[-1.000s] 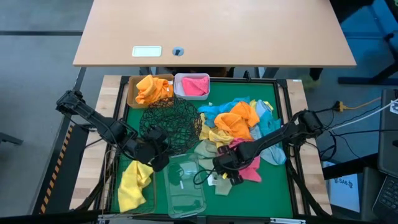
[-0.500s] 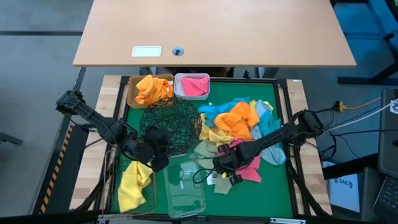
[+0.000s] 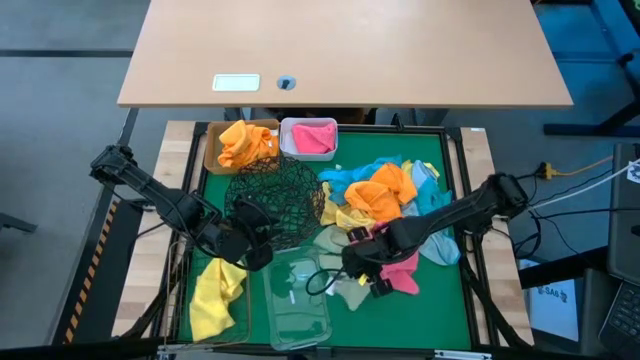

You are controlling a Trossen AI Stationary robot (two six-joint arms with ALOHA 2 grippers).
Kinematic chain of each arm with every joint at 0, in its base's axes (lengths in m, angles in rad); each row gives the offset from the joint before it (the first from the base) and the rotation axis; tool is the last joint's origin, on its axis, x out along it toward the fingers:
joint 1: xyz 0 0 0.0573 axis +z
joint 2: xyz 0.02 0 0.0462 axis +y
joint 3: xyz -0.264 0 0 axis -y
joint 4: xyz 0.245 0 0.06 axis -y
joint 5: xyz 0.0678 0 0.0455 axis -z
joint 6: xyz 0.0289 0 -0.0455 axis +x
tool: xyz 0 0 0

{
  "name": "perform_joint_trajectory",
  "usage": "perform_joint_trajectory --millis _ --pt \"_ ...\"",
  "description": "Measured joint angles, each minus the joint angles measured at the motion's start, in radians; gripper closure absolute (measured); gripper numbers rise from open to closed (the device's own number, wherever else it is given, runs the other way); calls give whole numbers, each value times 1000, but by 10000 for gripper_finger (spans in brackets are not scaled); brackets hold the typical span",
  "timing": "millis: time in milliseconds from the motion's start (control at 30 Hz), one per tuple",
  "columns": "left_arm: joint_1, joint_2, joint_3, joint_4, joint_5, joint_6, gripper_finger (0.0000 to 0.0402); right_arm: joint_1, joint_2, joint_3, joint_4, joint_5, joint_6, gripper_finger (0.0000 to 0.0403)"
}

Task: Sort microfiber towel by color & place in baskets
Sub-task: Put the light green microfiber towel into the transparent bin

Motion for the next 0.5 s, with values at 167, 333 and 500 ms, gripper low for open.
perform_joint_trajectory --millis 167,333,500 --pt "0 0 0 -1 0 1 282 0 0 210 -145 1 -25 400" --pt "0 0 0 -2 -7 25 282 0 -1 420 -200 1 -26 400" --pt "0 0 0 -2 -23 26 282 0 -1 609 -194 2 -26 401"
